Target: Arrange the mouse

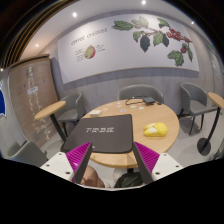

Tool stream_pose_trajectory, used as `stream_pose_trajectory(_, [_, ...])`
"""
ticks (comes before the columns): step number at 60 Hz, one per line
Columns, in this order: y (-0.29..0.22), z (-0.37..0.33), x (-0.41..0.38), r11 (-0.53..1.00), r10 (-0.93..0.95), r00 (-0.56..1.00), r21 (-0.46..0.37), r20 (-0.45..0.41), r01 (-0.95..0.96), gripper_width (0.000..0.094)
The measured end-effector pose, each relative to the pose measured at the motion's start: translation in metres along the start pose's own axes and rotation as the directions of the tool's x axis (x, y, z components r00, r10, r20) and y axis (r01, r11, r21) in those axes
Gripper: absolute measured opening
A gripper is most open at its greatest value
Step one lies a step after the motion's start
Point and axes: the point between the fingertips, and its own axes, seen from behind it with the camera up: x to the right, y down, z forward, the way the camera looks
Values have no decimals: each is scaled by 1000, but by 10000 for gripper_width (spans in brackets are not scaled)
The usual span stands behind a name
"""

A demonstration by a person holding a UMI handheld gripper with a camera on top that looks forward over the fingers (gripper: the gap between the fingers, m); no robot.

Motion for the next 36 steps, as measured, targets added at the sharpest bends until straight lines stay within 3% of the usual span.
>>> stream_pose_trajectory(6, [1,0,10,1000,-20,999,1,-32,20,845])
stream_pose_trajectory(15, [-5,4,74,998,-66,985,-1,-158,67,854])
stream_pose_trajectory(24, [6,26,147,993,-112,953,-67,-281,97,843])
stream_pose_trajectory(36, [8,63,191,990,-121,952,-102,-283,96,844])
